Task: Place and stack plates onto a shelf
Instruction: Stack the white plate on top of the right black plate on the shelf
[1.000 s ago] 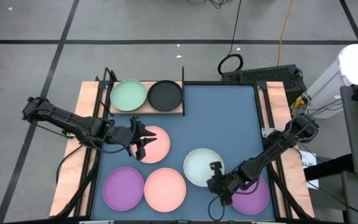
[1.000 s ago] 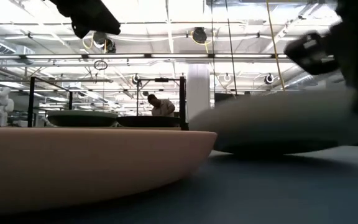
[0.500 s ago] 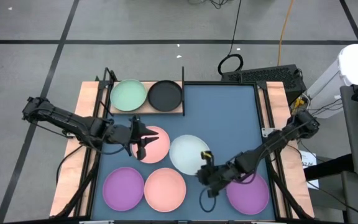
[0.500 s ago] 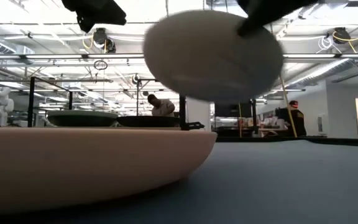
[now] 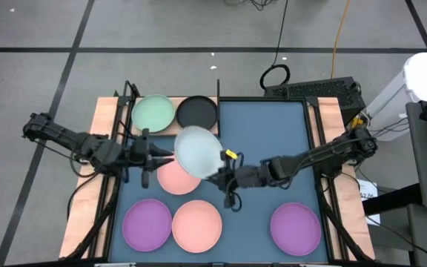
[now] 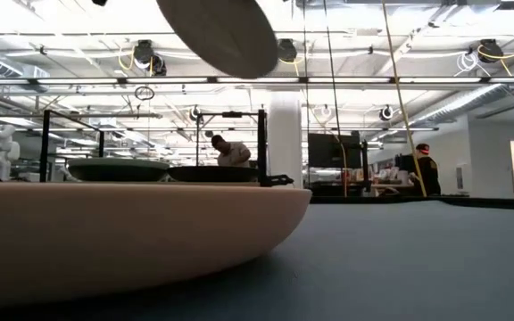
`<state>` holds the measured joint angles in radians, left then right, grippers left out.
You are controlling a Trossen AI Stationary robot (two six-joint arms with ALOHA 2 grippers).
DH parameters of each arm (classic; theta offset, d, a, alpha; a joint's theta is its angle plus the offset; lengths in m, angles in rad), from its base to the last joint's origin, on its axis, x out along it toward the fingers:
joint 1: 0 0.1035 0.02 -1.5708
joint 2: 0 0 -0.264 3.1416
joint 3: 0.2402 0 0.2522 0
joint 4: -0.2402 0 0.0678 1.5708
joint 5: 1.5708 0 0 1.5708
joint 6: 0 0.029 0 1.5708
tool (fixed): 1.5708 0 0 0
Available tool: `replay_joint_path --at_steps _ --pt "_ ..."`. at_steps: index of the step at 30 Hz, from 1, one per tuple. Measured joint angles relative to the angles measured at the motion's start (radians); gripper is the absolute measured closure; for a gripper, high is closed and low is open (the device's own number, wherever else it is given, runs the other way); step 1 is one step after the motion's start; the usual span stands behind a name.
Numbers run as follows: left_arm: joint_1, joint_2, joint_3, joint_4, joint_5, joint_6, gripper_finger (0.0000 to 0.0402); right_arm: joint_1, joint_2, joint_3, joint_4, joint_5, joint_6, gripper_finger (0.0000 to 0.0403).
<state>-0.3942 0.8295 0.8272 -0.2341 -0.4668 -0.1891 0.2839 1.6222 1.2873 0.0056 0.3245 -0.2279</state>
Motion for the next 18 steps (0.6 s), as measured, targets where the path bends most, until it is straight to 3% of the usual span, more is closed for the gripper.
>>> replay_joint_path --at_steps 7,13,18 --pt "-0.078 -0.032 0.000 0.005 -0.108 0.014 0.0314 -0.131 0.008 0.000 0.133 -0.152 -0.023 0.0401" --pt "-0.108 -0.032 0.000 0.021 -0.119 0.038 0.0314 -0.230 0.081 -0.001 0.262 -0.275 -0.050 0.0401" --pt "-0.108 -0.031 0.000 0.023 -0.120 0.030 0.0314 -0.301 0.127 -0.002 0.320 -0.274 -0.095 0.0401"
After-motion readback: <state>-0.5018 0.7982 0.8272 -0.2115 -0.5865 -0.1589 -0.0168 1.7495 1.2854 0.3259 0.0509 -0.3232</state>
